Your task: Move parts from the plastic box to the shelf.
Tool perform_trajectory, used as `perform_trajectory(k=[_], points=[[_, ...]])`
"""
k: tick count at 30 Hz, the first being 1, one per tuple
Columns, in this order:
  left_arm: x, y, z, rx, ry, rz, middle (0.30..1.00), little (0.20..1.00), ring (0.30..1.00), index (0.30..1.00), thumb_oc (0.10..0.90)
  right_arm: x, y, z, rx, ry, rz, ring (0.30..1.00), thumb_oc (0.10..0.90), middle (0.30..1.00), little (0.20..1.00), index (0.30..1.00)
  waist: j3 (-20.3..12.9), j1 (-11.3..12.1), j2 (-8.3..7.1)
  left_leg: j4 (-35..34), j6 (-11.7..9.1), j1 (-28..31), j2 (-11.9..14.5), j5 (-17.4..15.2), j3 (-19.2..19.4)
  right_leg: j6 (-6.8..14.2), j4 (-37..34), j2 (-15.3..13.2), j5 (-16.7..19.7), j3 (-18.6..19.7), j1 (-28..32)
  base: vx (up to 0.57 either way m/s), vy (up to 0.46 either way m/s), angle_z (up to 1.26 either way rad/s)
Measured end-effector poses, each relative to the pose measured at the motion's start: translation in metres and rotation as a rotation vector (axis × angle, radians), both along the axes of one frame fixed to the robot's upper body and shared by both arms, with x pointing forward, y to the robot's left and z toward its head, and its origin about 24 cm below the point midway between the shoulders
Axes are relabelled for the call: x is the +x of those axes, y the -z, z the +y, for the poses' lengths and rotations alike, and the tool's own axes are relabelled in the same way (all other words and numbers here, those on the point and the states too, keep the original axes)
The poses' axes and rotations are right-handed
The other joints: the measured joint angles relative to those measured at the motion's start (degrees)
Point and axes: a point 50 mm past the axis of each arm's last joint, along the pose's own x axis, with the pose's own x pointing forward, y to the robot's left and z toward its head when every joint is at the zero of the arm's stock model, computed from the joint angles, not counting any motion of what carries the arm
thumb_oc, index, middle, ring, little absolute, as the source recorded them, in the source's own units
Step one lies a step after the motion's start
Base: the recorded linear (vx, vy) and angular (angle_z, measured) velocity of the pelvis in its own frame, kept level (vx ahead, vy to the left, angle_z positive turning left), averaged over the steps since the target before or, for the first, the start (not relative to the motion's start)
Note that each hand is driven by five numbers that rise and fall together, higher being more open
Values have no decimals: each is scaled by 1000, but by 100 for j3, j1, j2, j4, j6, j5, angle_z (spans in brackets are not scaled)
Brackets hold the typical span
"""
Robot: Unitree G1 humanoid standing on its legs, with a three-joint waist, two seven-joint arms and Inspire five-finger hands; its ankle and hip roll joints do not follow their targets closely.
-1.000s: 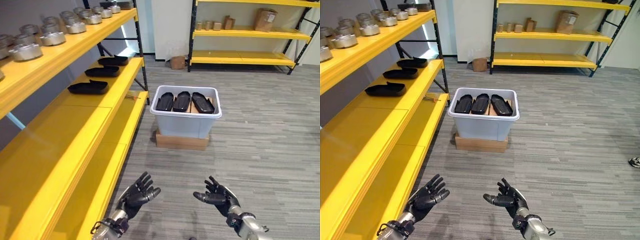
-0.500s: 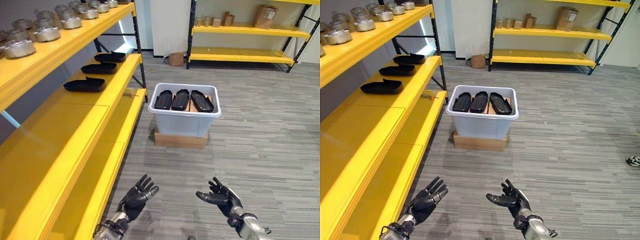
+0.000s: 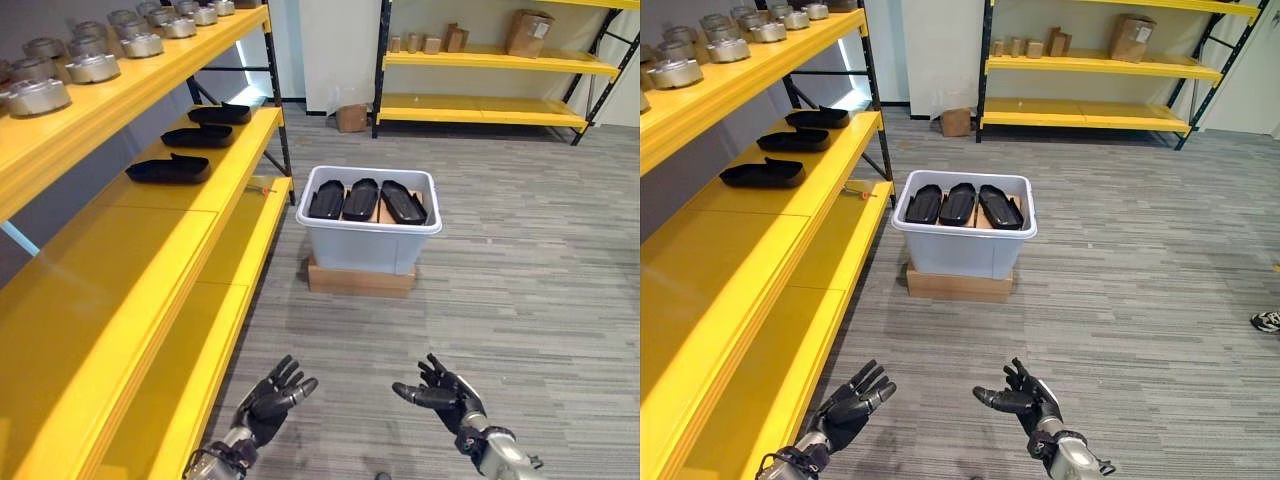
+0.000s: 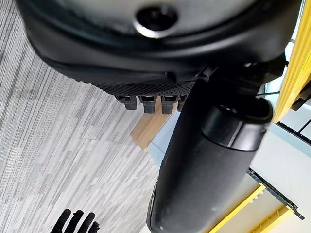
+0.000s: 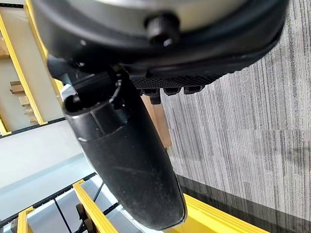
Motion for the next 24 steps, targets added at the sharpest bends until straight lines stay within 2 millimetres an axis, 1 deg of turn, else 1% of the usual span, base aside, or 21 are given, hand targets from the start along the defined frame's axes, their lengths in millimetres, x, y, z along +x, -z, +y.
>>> perform_trajectory(k=[8, 11, 14, 16, 18, 19, 20, 21, 22, 23, 24], points=[[0, 0, 0, -3, 8, -9, 1000, 1000, 1000, 1000, 900, -6, 3, -4, -8, 27, 17, 1000, 900, 1000, 1000, 1000, 23, -13, -39, 0, 39, -37, -29, -27, -1, 1, 6, -25, 12, 3, -11, -18, 107, 0], [5, -3, -3, 11, 51, -24, 1000, 1000, 1000, 1000, 900, -6, 2, -5, -13, 35, 15, 1000, 900, 1000, 1000, 1000, 36, -39, -52, -2, 59, -38, -51, -37, 1, 10, 6, -51, 27, 6, -15, 4, 129, 0], [5, -2, -3, 8, 56, -21, 1000, 1000, 1000, 1000, 900, -4, 1, -5, -17, 41, 2, 1000, 900, 1000, 1000, 1000, 52, -152, -69, -2, 91, -34, -93, -50, 6, 22, 9, -88, 45, 8, -14, -6, 139, 1], [6, -3, -5, -9, 79, -30, 1000, 1000, 1000, 1000, 900, -3, -1, -7, -19, 50, -7, 1000, 900, 1000, 1000, 1000, 121, -169, -60, -2, 123, -25, -111, -71, 60, 48, 89, -109, 58, 65, -43, -34, 120, -13], [11, -6, -10, -36, 139, -48, 1000, 1000, 1000, 1000, 900, -2, -3, -9, -25, 61, -21, 1000, 900, 1000, 1000, 1000, 203, -176, -26, -2, 202, -41, -126, -106, 147, 135, 414, -150, -21, 164, -253, -62, 84, -20], [14, -7, -13, -42, 178, -55, 1000, 1000, 1000, 1000, 900, -1, -4, -9, -26, 65, -24, 1000, 900, 1000, 1000, 1000, 274, -221, -33, 3, 216, -36, -157, -91, 157, 150, 571, -189, -54, 171, -322, -109, 91, -25], [21, -11, -18, -41, 231, -77, 1000, 1000, 1000, 1000, 900, 6, -7, -7, -26, 58, -44, 1000, 900, 1000, 1000, 1000, 460, -291, 9, 24, 296, -50, -129, -83, 300, 216, 1250, -220, -101, 154, -715, -72, 46, -30], [24, -13, -19, -33, 252, -84, 1000, 1000, 1000, 1000, 900, 10, -9, -6, -25, 49, -56, 1000, 900, 1000, 1000, 1000, 554, -290, 14, 68, 307, -72, -105, -71, 347, 242, 1656, -249, -121, 145, -958, -23, 5, -43], [28, -14, -18, -25, 266, -87, 1000, 1000, 1000, 1000, 900, 15, -12, -3, -22, 34, -70, 1000, 900, 1000, 1000, 1000, 660, -301, -17, 113, 318, -58, -88, -79, 412, 325, 2130, -318, -177, 68, -1225, 58, -53, -30], [29, -14, -19, -26, 266, -83, 1000, 1000, 1000, 1000, 900, 14, -11, -2, -19, 29, -68, 1000, 900, 1000, 1000, 1000, 668, -307, -61, 149, 296, -61, -111, -137, 423, 384, 2269, -426, -270, -36, -1310, 151, -141, -30], [29, -12, -18, -27, 263, -77, 1000, 1000, 1000, 1000, 900, 12, -10, -2, -16, 25, -65, 1000, 900, 1000, 1000, 1000, 692, -295, -103, 194, 345, -54, -127, -231, 453, 442, 2242, -600, -345, -115, -1390, 168, -155, -21]])
